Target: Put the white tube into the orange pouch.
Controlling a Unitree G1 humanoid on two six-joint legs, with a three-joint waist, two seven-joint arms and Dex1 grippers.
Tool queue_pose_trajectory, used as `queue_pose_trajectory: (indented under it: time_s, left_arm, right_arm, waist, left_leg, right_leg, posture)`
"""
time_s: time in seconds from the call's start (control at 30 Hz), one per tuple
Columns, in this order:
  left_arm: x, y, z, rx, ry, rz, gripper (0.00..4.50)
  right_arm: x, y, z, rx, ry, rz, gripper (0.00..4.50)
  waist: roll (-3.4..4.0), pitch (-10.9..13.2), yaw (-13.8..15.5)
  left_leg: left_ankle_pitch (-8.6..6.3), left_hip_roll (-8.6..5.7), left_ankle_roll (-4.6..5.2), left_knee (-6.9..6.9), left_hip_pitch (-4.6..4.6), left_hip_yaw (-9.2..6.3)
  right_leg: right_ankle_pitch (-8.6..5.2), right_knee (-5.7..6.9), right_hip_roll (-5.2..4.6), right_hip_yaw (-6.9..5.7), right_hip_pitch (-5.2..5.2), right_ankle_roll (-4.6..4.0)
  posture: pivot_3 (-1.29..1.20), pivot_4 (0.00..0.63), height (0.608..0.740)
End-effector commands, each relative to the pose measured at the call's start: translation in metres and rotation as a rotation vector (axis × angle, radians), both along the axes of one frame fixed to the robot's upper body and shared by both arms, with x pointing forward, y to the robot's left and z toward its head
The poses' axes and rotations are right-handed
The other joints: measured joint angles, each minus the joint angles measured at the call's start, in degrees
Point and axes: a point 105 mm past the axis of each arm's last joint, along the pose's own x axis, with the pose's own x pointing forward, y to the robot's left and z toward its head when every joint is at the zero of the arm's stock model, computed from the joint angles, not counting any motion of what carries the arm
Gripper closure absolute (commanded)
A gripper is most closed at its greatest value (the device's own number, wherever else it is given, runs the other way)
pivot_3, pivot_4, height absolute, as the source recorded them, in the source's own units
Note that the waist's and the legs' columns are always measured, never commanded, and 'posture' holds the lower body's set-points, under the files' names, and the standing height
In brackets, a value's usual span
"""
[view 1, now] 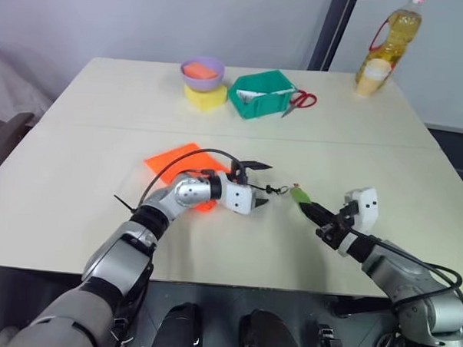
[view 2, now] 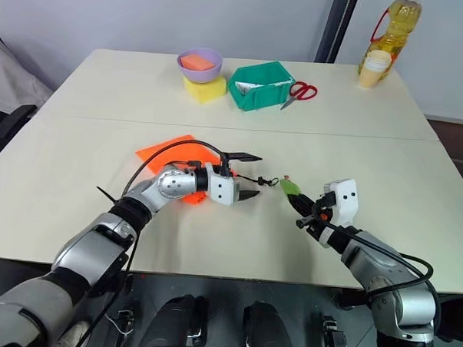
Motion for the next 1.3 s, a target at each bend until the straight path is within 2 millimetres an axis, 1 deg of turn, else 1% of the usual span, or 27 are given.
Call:
queue_pose_trajectory:
  time_s: [0.03, 0.13, 0.3, 0.47, 0.77, 0.9, 1.0, 1.03, 1.3]
  left_arm:
    - [0.004, -0.001, 0.003, -0.01, -0.006, 0.031, 0.04]
    - [0.007, 0.001, 0.001, -0.005, -0.003, 0.053, 0.04]
    - [0.007, 0.002, 0.002, -0.03, 0.0, 0.058, 0.04]
    - [0.004, -0.001, 0.002, -0.043, -0.004, 0.042, 0.04]
    - [0.003, -0.009, 0.009, -0.096, -0.012, 0.032, 0.04]
    - [0.004, -0.009, 0.007, -0.088, -0.003, 0.035, 0.04]
    - [0.004, -0.01, 0.007, -0.098, 0.003, 0.036, 0.79]
    - [0.004, -0.01, 0.007, -0.099, 0.002, 0.038, 1.3]
    - [0.005, -0.013, 0.007, -0.097, -0.008, 0.043, 1.3]
  right_arm:
    - [-0.001, 0.003, 0.014, -0.002, -0.06, 0.016, 4.5]
    - [0.0, 0.002, 0.023, 0.007, -0.084, 0.015, 4.5]
    - [-0.003, -0.001, 0.038, 0.095, -0.113, 0.014, 4.5]
    - [-0.005, -0.005, 0.039, 0.107, -0.102, 0.001, 4.5]
    - [-0.007, -0.003, 0.039, 0.111, -0.096, 0.006, 4.5]
    - [-0.007, -0.003, 0.04, 0.111, -0.098, 0.007, 4.5]
    - [-0.008, -0.003, 0.04, 0.11, -0.097, 0.009, 4.5]
    - [-0.008, -0.003, 0.04, 0.108, -0.096, 0.009, 4.5]
    - [-0.009, -0.001, 0.037, 0.103, -0.088, 0.014, 4.5]
  waist:
    - [0.0, 0.0, -0.09]
    - [0.0, 0.0, -0.02]
    - [0.0, 0.0, 0.03]
    - [0.0, 0.0, 0.03]
    - [0.0, 0.0, 0.03]
    - [0.0, 0.0, 0.02]
    - [0.0, 0.0, 0.03]
    - [0.0, 0.0, 0.03]
    - [0.0, 0.0, 0.03]
  left_leg:
    - [0.0, 0.01, 0.0, 0.0, 0.0, 0.0]
    - [0.0, 0.01, 0.0, 0.0, 0.01, 0.0]
    - [0.0, 0.01, 0.0, 0.0, 0.0, 0.0]
    - [0.0, 0.0, 0.0, 0.01, 0.0, 0.0]
    - [0.0, 0.01, 0.0, 0.01, 0.0, 0.0]
    - [0.0, 0.0, 0.0, 0.0, 0.0, 0.0]
    - [0.0, 0.0, 0.0, 0.01, 0.0, 0.0]
    - [0.0, 0.0, 0.0, 0.01, 0.0, 0.01]
    - [0.0, 0.0, 0.0, 0.01, 0.0, 0.0]
  right_leg:
    - [0.0, 0.0, 0.0, 0.0, 0.0, 0.0]
    - [0.0, 0.01, 0.01, 0.0, 0.0, 0.0]
    - [0.0, 0.02, 0.0, 0.0, 0.01, 0.0]
    - [0.0, 0.02, -0.01, 0.0, 0.02, 0.0]
    - [0.0, 0.02, -0.01, 0.0, 0.01, 0.0]
    - [0.0, 0.02, 0.0, 0.0, 0.01, 0.0]
    - [0.0, 0.02, 0.0, 0.0, 0.01, 0.0]
    - [0.0, 0.02, 0.0, 0.0, 0.01, 0.0]
    - [0.0, 0.02, 0.0, 0.0, 0.01, 0.0]
  posture:
    - [0.0, 0.15, 0.737]
    - [0.0, 0.15, 0.737]
    - [0.0, 0.15, 0.737]
    - [0.0, 0.15, 0.737]
    - [0.0, 0.15, 0.737]
    - [0.0, 0.15, 0.737]
    - [0.0, 0.15, 0.737]
    - [0.0, 0.15, 0.737]
    - [0.0, 0.15, 0.737]
